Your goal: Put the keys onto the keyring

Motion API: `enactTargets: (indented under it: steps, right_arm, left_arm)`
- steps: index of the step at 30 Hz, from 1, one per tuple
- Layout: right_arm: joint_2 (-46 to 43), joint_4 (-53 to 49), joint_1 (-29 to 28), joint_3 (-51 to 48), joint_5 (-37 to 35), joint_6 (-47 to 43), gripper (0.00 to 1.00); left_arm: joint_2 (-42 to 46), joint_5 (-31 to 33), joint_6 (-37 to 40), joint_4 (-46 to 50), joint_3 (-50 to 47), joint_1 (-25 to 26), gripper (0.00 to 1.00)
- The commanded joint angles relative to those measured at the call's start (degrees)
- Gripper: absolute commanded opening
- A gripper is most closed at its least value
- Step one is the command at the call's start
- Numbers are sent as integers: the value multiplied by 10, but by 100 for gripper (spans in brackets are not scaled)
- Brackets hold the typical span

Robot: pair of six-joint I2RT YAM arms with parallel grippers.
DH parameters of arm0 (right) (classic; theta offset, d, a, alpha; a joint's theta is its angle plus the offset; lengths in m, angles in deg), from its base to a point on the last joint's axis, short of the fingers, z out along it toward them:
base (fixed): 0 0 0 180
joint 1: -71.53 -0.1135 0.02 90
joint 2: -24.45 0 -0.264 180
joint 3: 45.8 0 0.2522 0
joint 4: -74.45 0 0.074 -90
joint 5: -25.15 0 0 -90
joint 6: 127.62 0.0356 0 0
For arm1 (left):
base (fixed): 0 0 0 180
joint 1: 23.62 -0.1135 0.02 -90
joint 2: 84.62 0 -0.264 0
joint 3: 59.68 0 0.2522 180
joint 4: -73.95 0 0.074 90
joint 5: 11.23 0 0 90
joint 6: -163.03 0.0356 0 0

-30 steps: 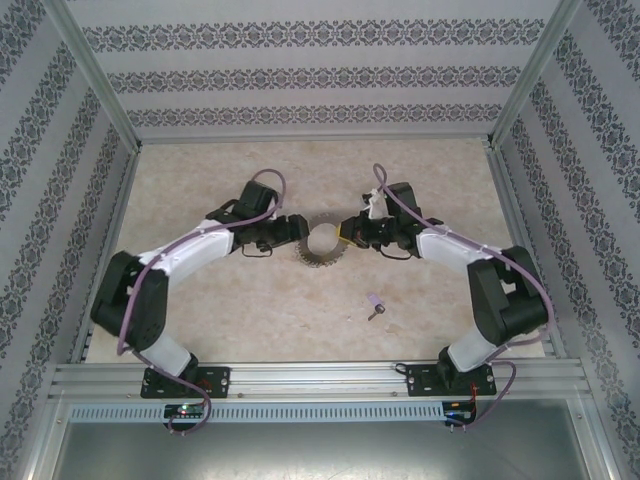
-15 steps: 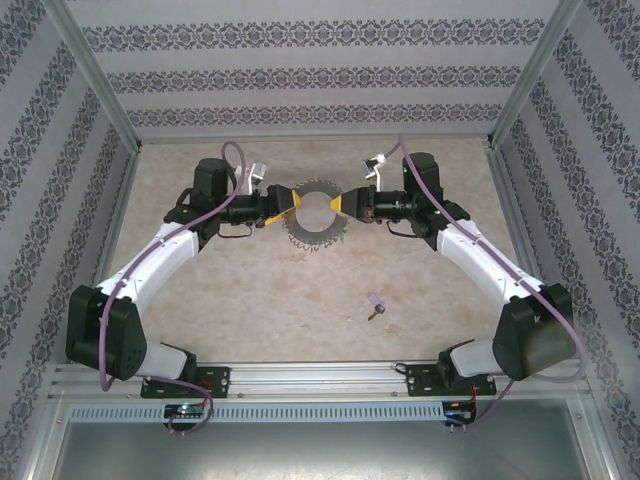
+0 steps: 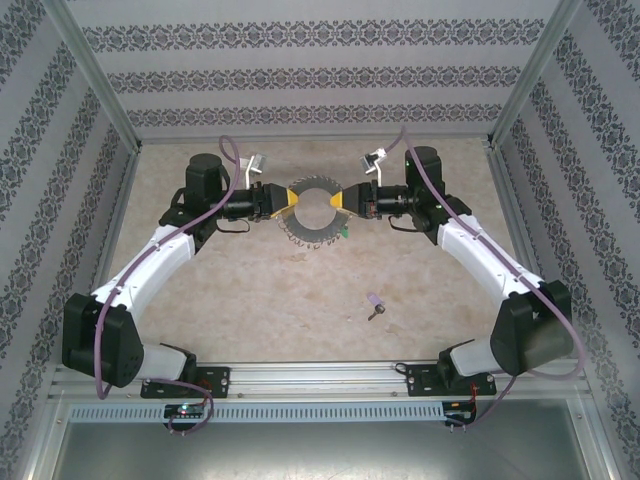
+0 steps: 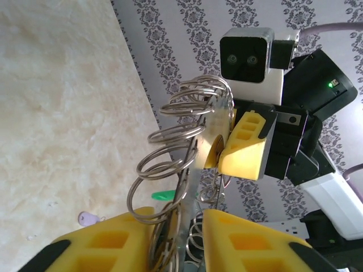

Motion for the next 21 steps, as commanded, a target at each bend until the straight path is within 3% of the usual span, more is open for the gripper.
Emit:
enactTargets:
  steps: [1, 3, 6, 9, 15, 18, 21]
  right_arm:
    - [17, 13, 5, 19, 2, 8, 6]
    - [19, 18, 5, 20, 1, 13, 9]
    - [17, 11, 10, 18, -21, 18, 27]
    - [7, 11, 22, 12, -52, 26, 35]
    - [-47, -20, 53, -9, -130, 13, 42]
    - [-106, -64, 70, -24, -209, -19, 47]
    - [-188, -46, 75, -64, -267, -63, 46]
  left_arm:
    - [23, -19, 3, -17, -2, 1, 17]
    - [22, -11, -4, -18, -2, 1, 14]
    - [21, 3, -17, -15, -1, 0, 8]
    - [20, 13, -34, -22, -4, 0, 1]
    - [27, 13, -86, -75, -8, -6, 0]
    - [38, 7, -77, -82, -6, -6, 0]
    - [56, 6, -51, -71, -5, -7, 0]
